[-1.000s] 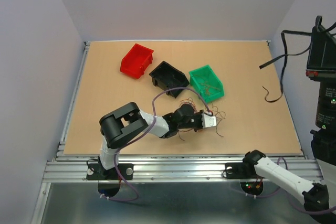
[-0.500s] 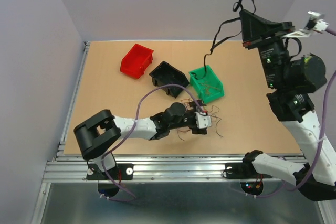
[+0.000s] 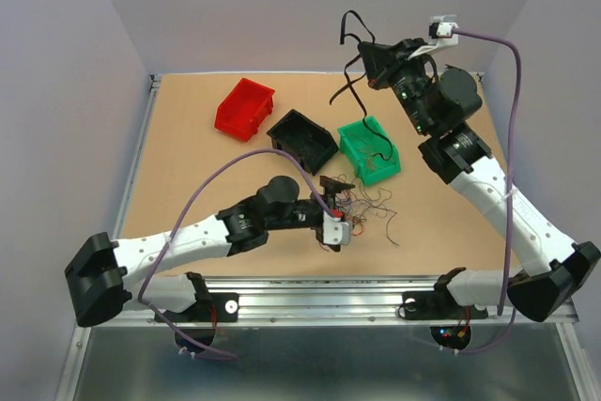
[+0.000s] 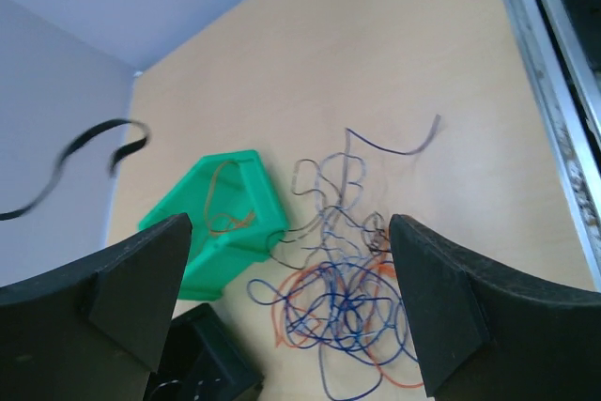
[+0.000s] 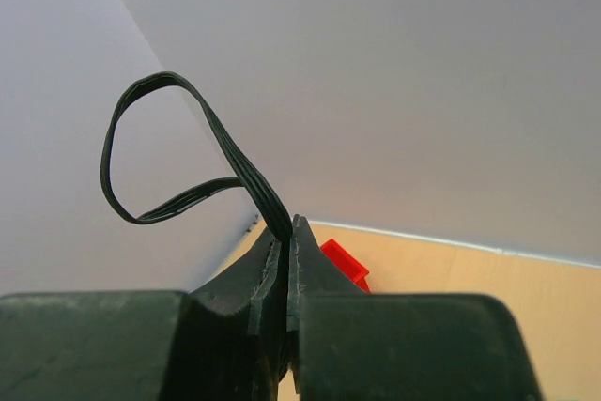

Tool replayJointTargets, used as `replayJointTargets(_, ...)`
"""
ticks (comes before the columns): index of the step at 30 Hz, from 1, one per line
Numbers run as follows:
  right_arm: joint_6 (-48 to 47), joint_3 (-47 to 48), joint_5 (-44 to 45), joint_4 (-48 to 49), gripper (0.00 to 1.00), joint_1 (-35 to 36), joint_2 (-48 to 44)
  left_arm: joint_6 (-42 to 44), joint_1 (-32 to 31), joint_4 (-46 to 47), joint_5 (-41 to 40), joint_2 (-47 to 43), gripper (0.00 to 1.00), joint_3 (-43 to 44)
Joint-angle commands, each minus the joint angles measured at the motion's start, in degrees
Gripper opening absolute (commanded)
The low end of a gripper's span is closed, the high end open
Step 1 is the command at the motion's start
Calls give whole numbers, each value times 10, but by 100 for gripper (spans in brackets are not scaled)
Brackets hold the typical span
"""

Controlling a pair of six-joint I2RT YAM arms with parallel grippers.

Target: Untangle the cables

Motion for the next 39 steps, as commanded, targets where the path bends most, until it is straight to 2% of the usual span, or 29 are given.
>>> replayJointTargets(1,-6,-18,-39,74,0,-3,21,-55,35,79,-55,-64,98,-10)
replayJointTargets(6,7,-22,-59,103,1,-2,64,-207,140,234,-141,-103,98,-35)
replayJointTargets(9,11,-25,-59,121,1,-3,92,-256,175,278,-203,-97,98,-37)
replayJointTargets(14,15,-29,-80,153,1,-2,155,-314,237,296,-300,-36,98,-3)
replayJointTargets(20,14,-50,-97,213,1,-3,227,-408,329,305,-290,17,97,23)
replayJointTargets(24,15,-84,-135,266,1,-3,275,-431,353,289,-282,48,97,43)
replayJointTargets(30,17,-104,-160,282,1,-3,336,-436,365,316,-293,42,97,26)
replayJointTargets(34,15,-135,-125,277,1,-3,346,-432,366,336,-275,21,97,7)
replayJointTargets(39,-11,-122,-72,259,1,-3,365,-428,365,332,-264,38,97,15)
